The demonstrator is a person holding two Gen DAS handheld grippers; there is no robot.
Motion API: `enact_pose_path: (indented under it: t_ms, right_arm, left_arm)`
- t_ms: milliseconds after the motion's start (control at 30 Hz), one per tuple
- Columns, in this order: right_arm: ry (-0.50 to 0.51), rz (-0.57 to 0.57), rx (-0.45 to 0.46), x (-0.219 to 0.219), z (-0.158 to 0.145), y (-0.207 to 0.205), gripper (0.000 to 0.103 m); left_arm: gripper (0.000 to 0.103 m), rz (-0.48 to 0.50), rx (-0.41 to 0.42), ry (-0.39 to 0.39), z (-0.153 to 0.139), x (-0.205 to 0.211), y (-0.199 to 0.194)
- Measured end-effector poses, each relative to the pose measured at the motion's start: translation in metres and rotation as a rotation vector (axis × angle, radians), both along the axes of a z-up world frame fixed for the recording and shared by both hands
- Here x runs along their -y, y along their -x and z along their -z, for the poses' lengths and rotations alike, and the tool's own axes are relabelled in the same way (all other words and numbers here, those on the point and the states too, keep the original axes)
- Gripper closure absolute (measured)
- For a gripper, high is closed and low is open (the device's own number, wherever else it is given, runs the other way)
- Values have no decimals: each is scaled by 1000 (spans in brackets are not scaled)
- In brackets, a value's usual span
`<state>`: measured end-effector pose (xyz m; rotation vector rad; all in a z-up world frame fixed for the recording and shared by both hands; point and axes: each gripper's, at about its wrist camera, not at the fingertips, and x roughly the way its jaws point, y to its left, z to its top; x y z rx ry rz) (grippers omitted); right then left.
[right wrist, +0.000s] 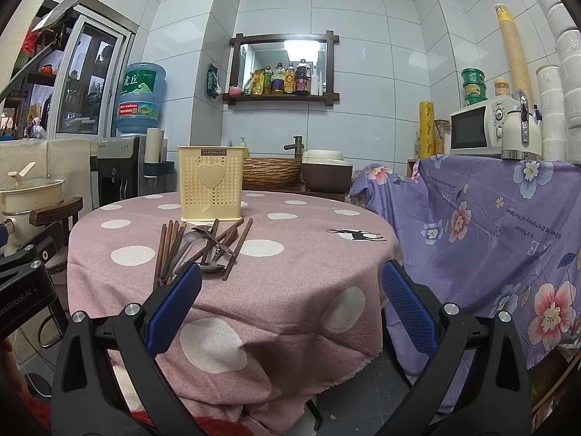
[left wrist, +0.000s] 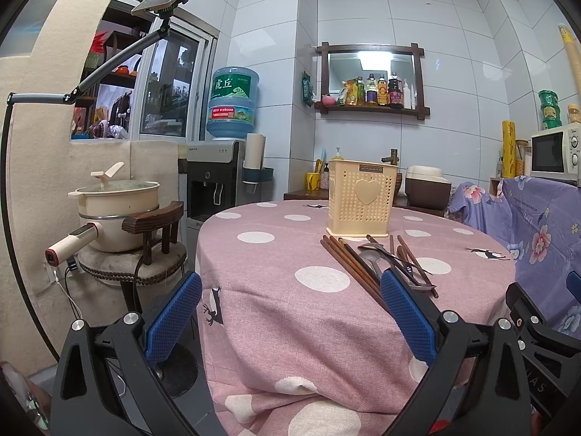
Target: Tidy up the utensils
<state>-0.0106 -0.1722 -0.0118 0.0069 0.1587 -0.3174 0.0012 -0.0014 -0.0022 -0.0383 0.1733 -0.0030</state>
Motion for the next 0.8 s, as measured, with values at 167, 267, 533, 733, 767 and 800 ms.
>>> enact_pose_path:
  t_ms: [167, 267, 533, 733, 767, 800]
  right_arm:
    - [1, 0, 0, 1, -1, -1, 5]
    - [0, 0, -1, 1, -1, -1, 5]
    - [0, 0, -1, 0, 0, 0, 5]
    - [0, 0, -1, -1, 0, 0, 5]
    - [0, 0, -2, -1, 1, 0, 5]
    - [0, 0, -2, -1, 0, 0, 5]
  left_arm:
    - [5, 0, 0, 0, 0, 0, 0]
    - [5, 0, -1, 0, 0, 0, 0]
    - [5, -1, -2, 1, 0, 0, 0]
    - [5, 0, -2, 0, 0, 0, 0]
    - [5, 0, -2, 1, 0, 0, -1]
    - [5, 0, -3, 1, 0, 0, -1]
